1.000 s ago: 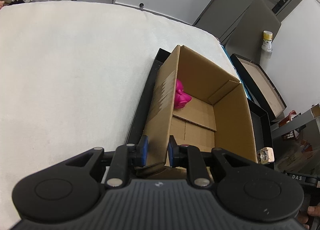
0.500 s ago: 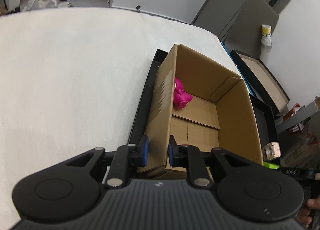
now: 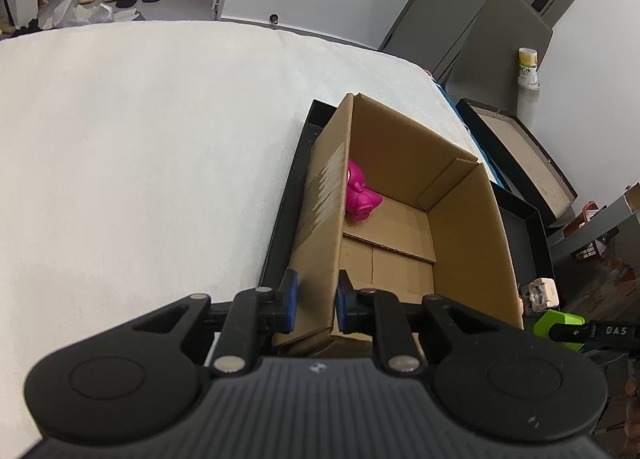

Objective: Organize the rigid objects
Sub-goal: 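Carry the green cube box with the right gripper and release it into the box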

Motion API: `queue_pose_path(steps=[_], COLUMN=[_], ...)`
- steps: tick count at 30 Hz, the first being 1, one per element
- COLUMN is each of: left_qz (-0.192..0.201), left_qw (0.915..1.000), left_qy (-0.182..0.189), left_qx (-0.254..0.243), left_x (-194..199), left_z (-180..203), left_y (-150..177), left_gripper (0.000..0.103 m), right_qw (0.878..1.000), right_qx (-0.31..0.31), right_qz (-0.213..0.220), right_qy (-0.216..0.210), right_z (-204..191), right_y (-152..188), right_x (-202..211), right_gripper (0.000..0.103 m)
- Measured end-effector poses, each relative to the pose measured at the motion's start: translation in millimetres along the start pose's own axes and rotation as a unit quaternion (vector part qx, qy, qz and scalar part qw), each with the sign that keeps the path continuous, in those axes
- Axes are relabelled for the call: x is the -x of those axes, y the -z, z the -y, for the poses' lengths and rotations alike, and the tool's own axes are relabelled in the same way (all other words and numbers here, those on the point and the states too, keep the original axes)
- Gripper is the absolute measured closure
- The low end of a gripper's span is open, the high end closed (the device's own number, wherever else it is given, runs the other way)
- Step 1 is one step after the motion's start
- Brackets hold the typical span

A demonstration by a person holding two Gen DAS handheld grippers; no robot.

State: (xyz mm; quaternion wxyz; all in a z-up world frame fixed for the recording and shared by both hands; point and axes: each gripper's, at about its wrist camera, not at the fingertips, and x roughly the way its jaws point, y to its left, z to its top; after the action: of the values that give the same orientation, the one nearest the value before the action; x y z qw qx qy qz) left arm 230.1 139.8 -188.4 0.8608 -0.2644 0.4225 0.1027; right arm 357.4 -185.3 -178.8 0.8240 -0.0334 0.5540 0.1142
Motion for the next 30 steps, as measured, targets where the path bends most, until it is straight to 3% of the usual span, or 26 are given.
queue_pose_path(steps=[30], left_qz=[-0.003], left_qw=[0.9997], left_qy=[0.025], left_qx=[-0.005], left_x=[3.3], left_z=[-5.6], left_y=[1.5], left_gripper=[0.084], right_qw=[0.994], right_qx=[0.063], right_qz=[0.085], right_qy=[0.025], right_z=[-60.5], right_y=[-35.9], right_x=[103.8], right_gripper=[0.047])
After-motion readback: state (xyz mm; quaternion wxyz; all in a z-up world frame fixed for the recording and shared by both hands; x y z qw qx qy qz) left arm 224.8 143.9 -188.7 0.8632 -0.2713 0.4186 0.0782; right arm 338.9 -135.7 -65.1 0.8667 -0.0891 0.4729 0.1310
